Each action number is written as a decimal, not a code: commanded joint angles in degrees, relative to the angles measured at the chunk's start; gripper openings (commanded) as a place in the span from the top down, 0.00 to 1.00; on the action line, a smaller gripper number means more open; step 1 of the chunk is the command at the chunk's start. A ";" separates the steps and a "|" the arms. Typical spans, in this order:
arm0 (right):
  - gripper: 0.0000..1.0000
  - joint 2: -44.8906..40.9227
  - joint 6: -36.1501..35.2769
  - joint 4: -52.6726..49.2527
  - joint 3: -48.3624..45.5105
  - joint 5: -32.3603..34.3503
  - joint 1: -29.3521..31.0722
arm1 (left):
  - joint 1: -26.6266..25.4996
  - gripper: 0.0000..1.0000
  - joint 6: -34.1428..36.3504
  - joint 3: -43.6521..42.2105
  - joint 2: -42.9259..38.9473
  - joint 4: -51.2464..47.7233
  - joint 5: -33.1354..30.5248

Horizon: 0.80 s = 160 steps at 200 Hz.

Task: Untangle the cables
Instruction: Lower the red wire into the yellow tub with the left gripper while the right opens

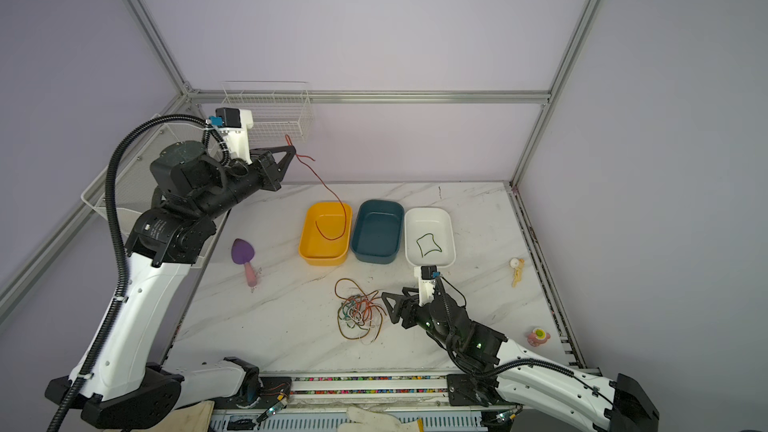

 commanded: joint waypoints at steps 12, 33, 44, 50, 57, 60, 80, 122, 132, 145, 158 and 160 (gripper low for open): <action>0.14 -2.38 -1.56 -2.97 1.80 0.40 0.20 | 2.15 1.00 0.31 -4.67 2.24 8.00 3.02; 0.13 -3.51 -1.69 -3.73 2.08 0.38 0.19 | 3.36 1.00 0.31 -9.35 2.56 12.33 3.41; 0.13 -3.90 -1.79 -3.89 2.08 0.23 0.24 | 4.05 1.00 0.22 -12.34 2.27 15.26 3.12; 0.13 -3.91 -1.82 -3.80 2.09 0.06 0.19 | 4.60 1.00 0.22 -13.79 2.23 16.58 3.03; 0.12 -3.91 -1.87 -3.65 2.06 -0.09 0.26 | 5.10 1.00 0.14 -15.02 2.36 17.66 2.95; 0.12 -3.91 -1.87 -3.58 2.08 -0.13 0.24 | 5.38 1.00 0.01 -15.68 2.46 17.94 2.88; 0.11 -3.39 -2.12 -3.06 2.15 -0.71 0.16 | 6.23 1.00 0.13 -19.18 2.88 19.76 2.74; 0.08 -1.35 -2.66 -1.00 2.43 -2.22 0.25 | 6.84 1.00 0.38 -28.66 3.19 24.74 1.32; 0.07 -0.79 -2.71 -0.83 2.66 -2.40 0.22 | 6.87 1.00 0.46 -30.32 3.59 24.87 0.94; 0.07 -0.16 -2.75 -0.48 2.85 -2.72 0.19 | 6.86 1.00 0.70 -32.28 4.31 25.13 0.71; 0.07 0.27 -2.75 -0.07 2.85 -3.05 0.24 | 6.85 1.00 0.92 -33.83 5.05 25.17 0.02; 0.07 0.34 -2.75 -0.03 2.87 -3.08 0.19 | 6.80 1.00 0.97 -34.02 5.17 25.18 -0.09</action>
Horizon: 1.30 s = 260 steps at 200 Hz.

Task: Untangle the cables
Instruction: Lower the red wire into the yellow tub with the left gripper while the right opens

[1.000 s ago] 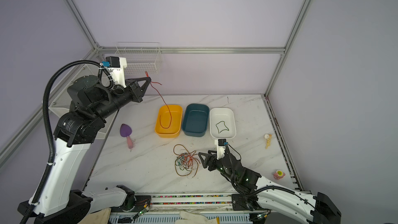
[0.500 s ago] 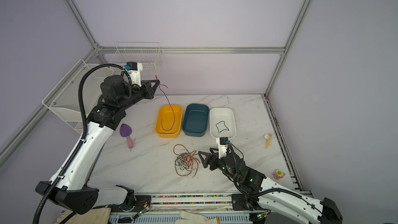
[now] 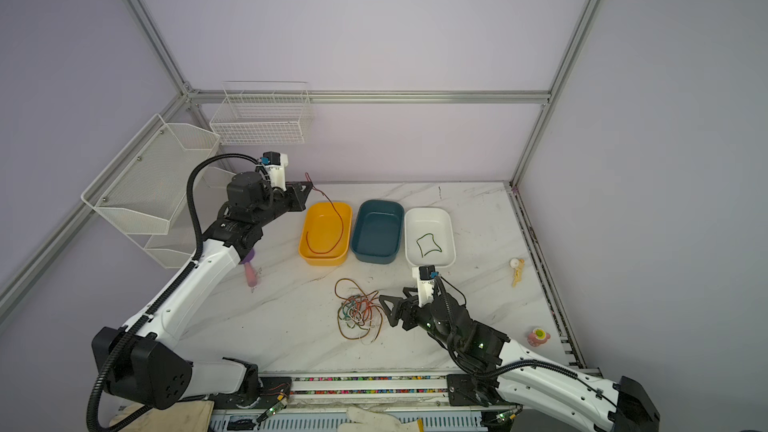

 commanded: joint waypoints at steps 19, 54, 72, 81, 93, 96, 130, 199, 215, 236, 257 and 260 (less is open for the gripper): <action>0.07 0.99 -0.68 2.01 2.28 -1.34 0.22 | 0.36 1.00 1.52 -5.88 1.84 4.26 -2.98; 0.05 0.97 -0.42 1.90 2.39 -1.73 0.27 | 0.37 1.00 2.09 -6.49 5.78 2.60 -4.55; 0.04 0.99 -0.24 2.14 2.25 -1.81 0.22 | 0.45 1.00 1.98 -6.53 7.60 1.46 -4.84; 0.04 1.15 -0.08 2.50 2.18 -1.86 0.28 | 0.38 1.00 1.97 -6.57 8.66 0.81 -4.95; 0.04 1.47 0.03 3.09 1.96 -2.06 0.16 | 0.29 1.00 2.14 -6.32 10.27 0.00 -5.10; 0.04 1.63 0.11 3.20 1.96 -2.05 0.14 | 0.33 1.00 2.14 -6.19 10.75 -0.29 -5.23; 0.02 2.91 0.30 3.02 2.62 -2.53 0.25 | 0.30 1.00 2.25 -1.74 16.66 -5.99 -3.87; 0.02 2.89 1.16 3.38 2.05 -2.40 0.22 | -0.10 1.00 3.29 4.22 23.53 -13.56 -4.78; 0.02 3.61 1.41 3.82 1.96 -2.62 0.21 | -0.10 1.00 3.27 4.59 23.52 -13.81 -4.58; 0.03 4.53 1.67 4.60 1.81 -3.01 0.21 | -0.24 1.00 3.29 4.64 22.83 -13.90 -4.82; 0.02 5.37 1.91 5.19 1.71 -3.25 0.22 | -0.28 0.96 3.29 4.55 22.15 -13.93 -4.86; 0.02 5.46 1.96 5.28 1.72 -3.32 0.21 | -0.20 0.95 3.29 4.55 22.02 -13.93 -4.85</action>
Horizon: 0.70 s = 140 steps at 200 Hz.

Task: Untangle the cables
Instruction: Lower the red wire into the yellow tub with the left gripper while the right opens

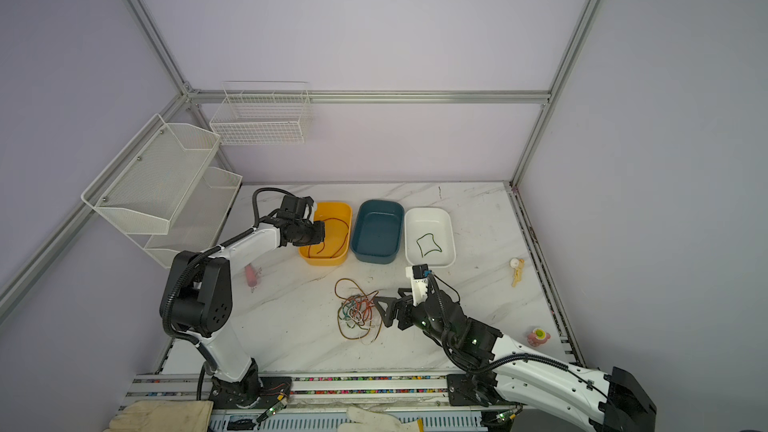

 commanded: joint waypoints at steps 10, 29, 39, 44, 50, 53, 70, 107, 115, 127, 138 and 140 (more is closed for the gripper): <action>0.02 1.05 1.14 2.74 0.73 -0.61 0.21 | -0.36 0.92 1.54 4.78 -2.61 -0.57 -0.13; 0.02 1.64 1.29 3.30 0.80 -0.88 0.18 | -0.35 0.87 1.46 4.79 -3.29 -0.64 -0.01; 0.02 1.95 1.48 3.49 0.74 -0.90 0.20 | -0.34 0.84 1.44 4.79 -3.75 -0.64 0.01; 0.02 2.17 1.59 3.58 0.71 -0.91 0.20 | -0.34 0.82 1.37 4.81 -4.05 -0.65 0.00; 0.02 2.41 1.70 3.65 0.64 -0.88 0.22 | -0.40 0.80 1.30 4.68 -4.38 -0.66 0.01; 0.02 2.54 1.77 3.66 0.70 -0.81 0.20 | -0.40 0.80 1.29 4.69 -4.57 -0.61 0.02; 0.02 3.79 2.27 3.52 0.83 -0.43 0.21 | -0.40 0.75 1.08 4.48 -5.65 -0.42 0.07; 0.03 7.01 2.96 4.29 1.10 -0.61 0.21 | -0.43 0.64 0.76 3.39 -8.05 0.38 0.25; 0.03 7.61 3.13 4.53 1.14 -0.70 0.26 | -0.43 0.62 0.71 3.26 -8.48 0.39 0.22; 0.03 8.34 3.25 5.05 1.19 -1.06 0.26 | -0.43 0.59 0.68 3.14 -8.88 0.43 0.25; 0.03 8.79 3.31 5.41 1.17 -1.23 0.18 | -0.68 0.58 0.88 3.16 -9.29 0.39 0.01; 0.03 8.81 3.34 5.43 1.15 -1.23 0.18 | -0.76 0.57 0.92 3.16 -9.32 0.39 -0.09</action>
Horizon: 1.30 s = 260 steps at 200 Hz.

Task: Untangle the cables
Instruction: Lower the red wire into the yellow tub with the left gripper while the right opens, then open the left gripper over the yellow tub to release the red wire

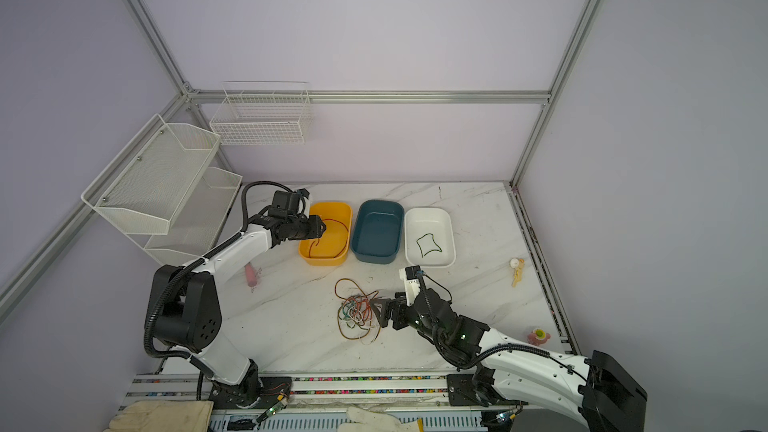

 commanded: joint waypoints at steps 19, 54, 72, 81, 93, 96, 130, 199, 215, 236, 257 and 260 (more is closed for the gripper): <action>0.03 1.08 1.02 2.48 1.32 -0.38 0.22 | -1.19 0.55 0.53 3.37 -2.55 0.49 -1.82; 0.03 1.07 1.27 1.05 1.75 0.21 0.17 | -3.45 0.44 1.22 9.60 0.64 -8.89 -6.82; 0.03 1.23 1.24 -0.15 2.23 0.75 0.21 | -4.50 0.40 1.08 13.78 2.63 -14.35 -8.70; 0.03 1.31 1.39 -0.56 2.46 0.93 0.24 | -4.97 0.37 0.97 16.18 3.51 -17.26 -9.58; 0.03 1.63 1.43 -0.92 2.67 1.05 0.19 | -5.41 0.35 0.57 19.04 4.48 -20.88 -10.12; 0.03 1.70 1.49 -0.96 2.69 1.05 0.23 | -5.53 0.35 0.37 19.37 4.67 -21.60 -10.16; 0.03 3.05 2.49 -0.61 2.56 1.03 0.20 | -5.68 0.29 -1.73 23.83 6.23 -28.10 -9.45; 0.04 3.27 2.24 0.56 2.26 -0.23 0.16 | -5.61 0.28 -2.96 25.89 3.35 -32.52 -3.24; 0.07 4.20 2.31 0.53 2.24 -0.63 0.19 | -5.68 0.28 -3.58 22.80 -0.05 -30.96 -1.12; 0.11 5.27 2.57 2.02 2.03 -1.62 0.26 | -5.68 0.28 -4.75 16.95 -5.47 -28.79 0.81; 0.16 6.94 3.22 4.41 1.94 -2.43 0.49 | -5.76 0.28 -6.78 9.12 -12.82 -25.12 2.92; 0.18 7.45 3.25 4.82 2.09 -2.71 0.52 | -5.70 0.28 -7.26 7.62 -13.75 -24.60 3.14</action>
